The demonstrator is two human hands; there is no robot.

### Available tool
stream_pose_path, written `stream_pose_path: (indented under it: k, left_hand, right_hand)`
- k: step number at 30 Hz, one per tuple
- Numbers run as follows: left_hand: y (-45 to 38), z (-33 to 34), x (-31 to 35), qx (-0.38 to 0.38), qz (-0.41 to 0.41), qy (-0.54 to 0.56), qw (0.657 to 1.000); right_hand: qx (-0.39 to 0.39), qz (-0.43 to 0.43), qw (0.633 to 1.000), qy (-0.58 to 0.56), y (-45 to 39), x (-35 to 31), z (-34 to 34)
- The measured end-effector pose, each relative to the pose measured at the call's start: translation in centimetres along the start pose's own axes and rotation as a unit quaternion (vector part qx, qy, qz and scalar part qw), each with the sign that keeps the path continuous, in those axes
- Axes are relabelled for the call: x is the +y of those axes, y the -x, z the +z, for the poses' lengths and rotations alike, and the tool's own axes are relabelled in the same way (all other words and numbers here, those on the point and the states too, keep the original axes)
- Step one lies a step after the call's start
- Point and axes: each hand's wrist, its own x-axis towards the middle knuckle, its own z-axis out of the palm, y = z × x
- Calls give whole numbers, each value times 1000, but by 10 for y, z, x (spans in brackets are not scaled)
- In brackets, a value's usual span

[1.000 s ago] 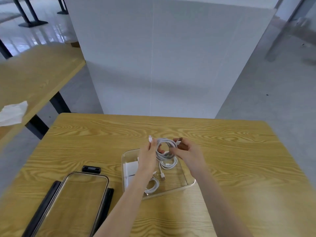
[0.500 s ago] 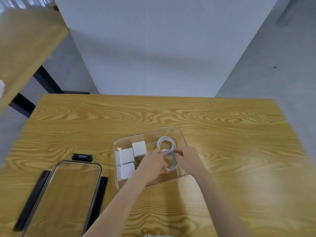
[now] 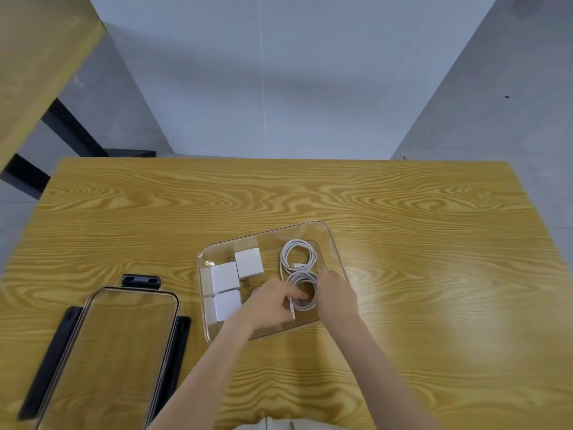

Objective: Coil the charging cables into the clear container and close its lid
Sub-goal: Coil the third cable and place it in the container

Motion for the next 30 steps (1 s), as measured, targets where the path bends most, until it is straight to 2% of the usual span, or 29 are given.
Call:
stream_pose_path:
  k: [3,6,8,17,30]
  left_hand:
    - [8,-9,2,42,-61,107,991]
    - [6,-7,2,140,-99,88,981]
    - [3,-4,4,164,-113,70,978]
    - [-8,11,4,215,-158,60,962]
    - [0,19,9,228,-199,42,952]
  right_hand:
    - [-17,3,1000,26,2,0,-8]
    - [-18,3,999,31,3,-1,-14]
    - [-19,5,1000,24,1,-1,-15]
    - [-1,-5,1000,8,-9,-2,0]
    - [-11,13,999,-42,-12,1,7]
